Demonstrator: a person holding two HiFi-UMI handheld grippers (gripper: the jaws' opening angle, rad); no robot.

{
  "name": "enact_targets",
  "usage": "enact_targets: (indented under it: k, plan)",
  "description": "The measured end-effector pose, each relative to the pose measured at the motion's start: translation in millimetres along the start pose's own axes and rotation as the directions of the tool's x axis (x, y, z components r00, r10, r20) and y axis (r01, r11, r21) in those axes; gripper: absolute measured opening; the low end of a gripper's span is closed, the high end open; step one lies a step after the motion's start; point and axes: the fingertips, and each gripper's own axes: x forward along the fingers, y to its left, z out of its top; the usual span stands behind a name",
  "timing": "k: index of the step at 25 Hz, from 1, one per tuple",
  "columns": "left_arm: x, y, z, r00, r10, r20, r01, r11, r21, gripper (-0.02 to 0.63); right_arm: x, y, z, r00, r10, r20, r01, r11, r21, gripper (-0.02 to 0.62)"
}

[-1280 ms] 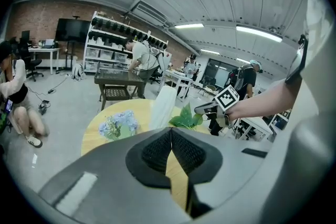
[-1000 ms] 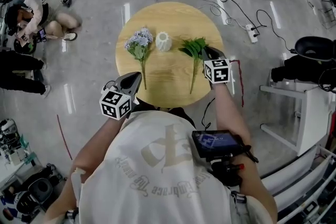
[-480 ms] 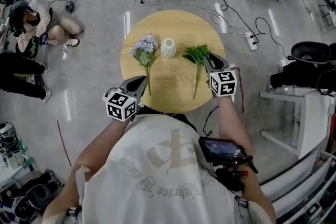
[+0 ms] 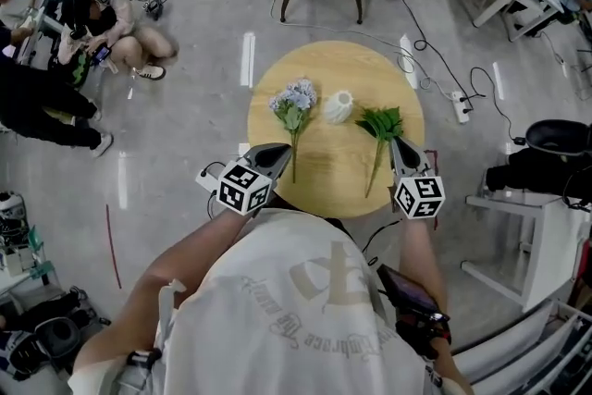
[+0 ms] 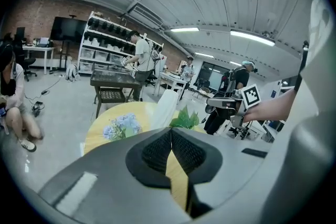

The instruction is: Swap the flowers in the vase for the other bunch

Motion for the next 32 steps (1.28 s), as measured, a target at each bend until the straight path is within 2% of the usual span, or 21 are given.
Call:
enact_targets:
  k: [8,13,14,15,16,20,32]
  plan:
    - [-7,12,5,0.999,-0.033,0.022,0.033,0.999,-0.015,0.008,-4,32,-18,1.0,0.012,-0.02,-0.012,0.999,0.034,0.008]
    - [-16,27,3,1.0,-0.011,0.023,0.012,0.999,-0.042,0.012,0,52,-24,0.999,0.018,-0.03,-0.016,0.998,0.055,0.008]
    - [-16,30,1,1.0,-0.001,0.018,0.002,0.999,-0.051,0.03,0,54,-24,0.999,0.019,-0.031,-0.018,0.998,0.057,0.008]
    - [-15,34,-1,1.0,0.01,0.012,-0.009,0.998,-0.06,0.11,1,56,-25,0.999,0.02,-0.032,-0.019,0.998,0.059,0.008]
    - [-14,37,-2,1.0,0.02,0.006,-0.02,0.997,-0.068,0.149,2,57,-26,0.999,0.021,-0.034,-0.019,0.998,0.061,0.008]
    - [-11,47,-4,0.999,0.051,-0.005,-0.052,0.994,-0.098,0.225,3,59,-27,0.999,0.021,-0.045,-0.018,0.998,0.066,0.008]
    - [0,71,-10,0.995,0.097,-0.032,-0.101,0.982,-0.158,0.307,5,60,-27,0.999,0.008,-0.048,-0.004,0.997,0.081,0.008]
